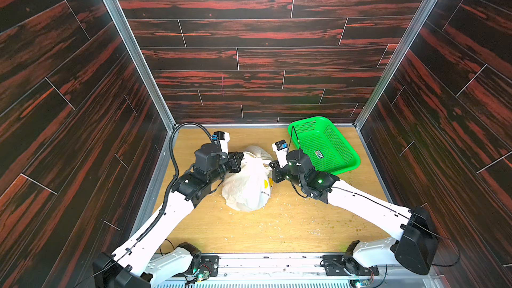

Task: Place the pineapple into a plastic bag & tie a knot
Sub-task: Cross the plastic bag at the center of the board.

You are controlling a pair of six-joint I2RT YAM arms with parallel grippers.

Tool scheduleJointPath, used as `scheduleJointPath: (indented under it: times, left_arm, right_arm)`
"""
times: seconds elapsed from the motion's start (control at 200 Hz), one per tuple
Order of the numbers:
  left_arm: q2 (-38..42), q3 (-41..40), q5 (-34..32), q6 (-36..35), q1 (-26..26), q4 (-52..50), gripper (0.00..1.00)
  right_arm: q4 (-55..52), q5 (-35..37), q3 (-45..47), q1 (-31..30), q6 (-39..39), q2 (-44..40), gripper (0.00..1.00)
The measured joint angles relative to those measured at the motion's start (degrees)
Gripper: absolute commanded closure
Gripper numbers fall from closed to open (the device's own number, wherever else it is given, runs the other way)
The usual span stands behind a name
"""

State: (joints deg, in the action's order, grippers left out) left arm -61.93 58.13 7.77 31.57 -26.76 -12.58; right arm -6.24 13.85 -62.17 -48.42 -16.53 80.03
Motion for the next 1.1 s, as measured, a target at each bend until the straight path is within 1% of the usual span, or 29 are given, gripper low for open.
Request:
scheduleJointPath:
  times: [0.155,0.341,0.451,0.521,0.777,0.952,1.077,1.097]
  left_arm:
    - [-0.68,-0.24,-0.55,-0.17,-0.02,0.24,1.00]
    - [-4.76,1.33,0.74,-0.09,0.85,-0.15,1.00]
    - [-4.94,1.53,1.09,-0.26,0.87,-0.61,1.00]
    - [-4.94,2.10,0.17,-0.59,0.83,-2.01,1.00]
    - [-2.36,1.64,-6.91,-1.18,-0.46,-5.55,1.00]
    - [0.00,1.66,-8.20,-1.73,-1.11,-5.84,1.00]
    - [0.31,2.73,-8.48,-2.49,-1.16,-5.88,1.00]
    - [0.31,3.08,-9.51,-2.71,-1.16,-5.95,1.00]
  right_arm:
    - [-0.87,-2.05,-0.94,0.50,0.09,1.03,1.00]
    - [-1.46,-4.33,-1.57,1.53,1.33,4.72,1.00]
    - [-2.05,-5.53,-1.60,1.62,1.60,5.88,1.00]
    - [-2.43,-5.55,-1.62,1.62,1.60,6.03,1.00]
    - [-3.54,-3.15,-1.62,1.95,1.57,3.48,1.00]
    - [-5.68,-2.12,-2.56,1.86,3.08,0.33,1.00]
    - [-8.48,-0.22,-5.09,1.62,5.38,-1.03,1.00]
    - [-9.31,0.90,-5.55,1.55,5.68,-1.27,1.00]
